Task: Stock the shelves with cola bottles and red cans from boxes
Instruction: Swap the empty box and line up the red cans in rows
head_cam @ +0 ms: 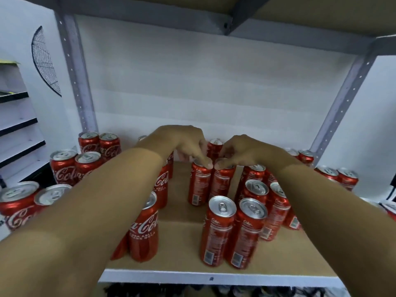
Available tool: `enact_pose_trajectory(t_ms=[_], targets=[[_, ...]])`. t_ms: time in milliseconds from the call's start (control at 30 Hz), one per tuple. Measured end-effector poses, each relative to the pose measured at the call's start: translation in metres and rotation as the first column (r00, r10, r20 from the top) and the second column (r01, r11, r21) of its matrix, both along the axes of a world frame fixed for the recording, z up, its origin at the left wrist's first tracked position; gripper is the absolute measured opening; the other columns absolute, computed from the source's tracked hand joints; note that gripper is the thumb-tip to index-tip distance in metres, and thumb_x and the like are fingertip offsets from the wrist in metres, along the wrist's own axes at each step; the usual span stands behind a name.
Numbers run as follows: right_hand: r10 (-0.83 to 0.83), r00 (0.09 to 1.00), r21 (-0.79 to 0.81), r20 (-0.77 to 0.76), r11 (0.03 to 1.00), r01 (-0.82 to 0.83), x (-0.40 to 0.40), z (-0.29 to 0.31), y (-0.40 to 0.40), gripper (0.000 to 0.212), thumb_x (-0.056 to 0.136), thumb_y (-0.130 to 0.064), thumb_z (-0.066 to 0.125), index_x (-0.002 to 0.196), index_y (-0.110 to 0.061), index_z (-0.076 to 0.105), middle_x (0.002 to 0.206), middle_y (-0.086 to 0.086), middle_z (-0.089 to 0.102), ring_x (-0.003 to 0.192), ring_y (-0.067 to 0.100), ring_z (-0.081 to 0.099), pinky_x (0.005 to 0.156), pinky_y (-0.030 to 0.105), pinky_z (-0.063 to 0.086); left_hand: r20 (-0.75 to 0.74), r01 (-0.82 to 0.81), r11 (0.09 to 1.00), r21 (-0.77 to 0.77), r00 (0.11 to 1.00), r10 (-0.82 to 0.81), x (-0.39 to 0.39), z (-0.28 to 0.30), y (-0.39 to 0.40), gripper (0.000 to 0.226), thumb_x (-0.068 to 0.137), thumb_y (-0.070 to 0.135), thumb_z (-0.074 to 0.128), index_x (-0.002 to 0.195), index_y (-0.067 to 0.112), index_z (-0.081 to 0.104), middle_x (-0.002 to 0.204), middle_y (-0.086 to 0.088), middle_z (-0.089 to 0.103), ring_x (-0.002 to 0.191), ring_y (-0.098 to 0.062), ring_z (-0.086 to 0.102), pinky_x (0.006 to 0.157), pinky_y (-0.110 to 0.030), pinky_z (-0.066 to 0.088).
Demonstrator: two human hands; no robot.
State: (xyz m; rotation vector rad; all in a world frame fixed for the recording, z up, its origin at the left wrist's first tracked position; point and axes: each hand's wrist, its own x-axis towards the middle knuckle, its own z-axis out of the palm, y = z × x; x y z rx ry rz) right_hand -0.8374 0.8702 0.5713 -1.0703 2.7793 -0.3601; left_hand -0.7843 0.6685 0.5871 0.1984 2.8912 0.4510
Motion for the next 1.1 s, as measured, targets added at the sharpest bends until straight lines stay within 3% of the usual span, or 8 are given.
enact_pose_trajectory(t_ms=[267, 400, 567, 633, 767, 833, 967, 1100], targets=[[0.052, 0.993, 0.026, -0.107, 0.998, -0.049, -0.005, -0.009, -0.003, 0.044, 0.072, -0.062, 0.080, 0.089, -0.021, 0.079, 0.085, -0.002, 0.074, 0.083, 0.018, 0.068, 0.079, 0.041, 0.057, -0.099, -0.099, 0.993, -0.068, 0.991, 0.092, 0.007, -0.014, 0.013, 0.052, 0.069, 0.056, 0.089, 0.098, 0.015, 0.074, 0.088, 0.000, 0.076, 0.063, -0.016, 0.076, 0.078, -0.040, 0.065], [0.066, 0.994, -0.002, -0.084, 0.998, -0.066, -0.003, -0.009, -0.002, 0.034, 0.073, -0.049, 0.085, 0.094, -0.022, 0.080, 0.084, -0.005, 0.072, 0.084, 0.017, 0.065, 0.071, 0.033, 0.051, -0.122, -0.028, 0.992, -0.119, 0.992, 0.014, 0.008, -0.010, 0.012, 0.042, 0.074, 0.048, 0.088, 0.105, 0.023, 0.077, 0.099, 0.007, 0.074, 0.091, -0.015, 0.070, 0.083, -0.033, 0.058], [0.043, 0.999, -0.069, -0.021, 0.997, -0.044, -0.003, -0.005, 0.006, 0.048, 0.071, -0.041, 0.089, 0.115, -0.027, 0.076, 0.112, -0.008, 0.072, 0.104, 0.016, 0.063, 0.091, 0.037, 0.051, -0.102, 0.004, 0.995, -0.096, 0.995, -0.014, 0.010, -0.009, 0.007, 0.050, 0.078, 0.048, 0.085, 0.122, 0.027, 0.072, 0.123, 0.007, 0.069, 0.112, -0.016, 0.062, 0.095, -0.033, 0.050], [0.015, 1.000, -0.098, -0.014, 0.995, -0.016, -0.003, -0.006, 0.007, 0.050, 0.073, -0.047, 0.087, 0.115, -0.023, 0.075, 0.108, -0.009, 0.070, 0.104, 0.017, 0.064, 0.087, 0.034, 0.051, -0.084, -0.034, 0.997, -0.068, 0.996, 0.028, 0.009, -0.010, 0.006, 0.058, 0.078, 0.059, 0.081, 0.125, 0.026, 0.071, 0.122, 0.009, 0.068, 0.109, -0.016, 0.064, 0.095, -0.033, 0.052], [-0.077, 0.996, -0.070, -0.033, 0.995, 0.074, -0.003, -0.011, 0.005, 0.051, 0.069, -0.056, 0.086, 0.094, -0.012, 0.076, 0.092, 0.001, 0.073, 0.090, 0.021, 0.068, 0.079, 0.039, 0.057, -0.051, -0.095, 0.993, -0.073, 0.995, 0.091, 0.004, -0.017, 0.007, 0.061, 0.071, 0.069, 0.081, 0.104, 0.018, 0.074, 0.098, 0.000, 0.077, 0.074, -0.018, 0.077, 0.082, -0.040, 0.064], [-0.063, 0.998, -0.064, -0.025, 0.996, 0.061, -0.001, -0.013, 0.004, 0.045, 0.072, -0.052, 0.086, 0.094, -0.013, 0.078, 0.093, 0.003, 0.074, 0.091, 0.021, 0.068, 0.082, 0.040, 0.056, -0.062, -0.072, 0.994, -0.082, 0.996, 0.067, 0.002, -0.017, 0.007, 0.053, 0.073, 0.061, 0.084, 0.105, 0.018, 0.075, 0.099, 0.000, 0.077, 0.078, -0.018, 0.076, 0.084, -0.040, 0.063], [-0.025, 0.998, -0.093, 0.063, 0.995, 0.031, 0.000, -0.009, 0.006, 0.043, 0.074, -0.040, 0.088, 0.112, -0.023, 0.077, 0.110, -0.005, 0.073, 0.105, 0.017, 0.065, 0.093, 0.036, 0.052, -0.046, 0.021, 0.995, -0.096, 0.999, -0.025, 0.005, -0.009, 0.004, 0.046, 0.083, 0.036, 0.084, 0.125, 0.024, 0.072, 0.122, 0.006, 0.071, 0.109, -0.018, 0.066, 0.094, -0.034, 0.054], [-0.034, 0.995, -0.086, 0.092, 0.995, 0.042, 0.003, -0.007, 0.004, 0.063, 0.072, -0.046, 0.087, 0.127, -0.021, 0.069, 0.121, -0.006, 0.069, 0.114, 0.018, 0.062, 0.102, 0.041, 0.050, -0.007, 0.002, 0.999, 0.047, 1.000, -0.002, 0.004, -0.008, -0.005, 0.047, 0.084, 0.043, 0.082, 0.126, 0.024, 0.071, 0.120, 0.004, 0.073, 0.101, -0.019, 0.073, 0.095, -0.038, 0.058]])
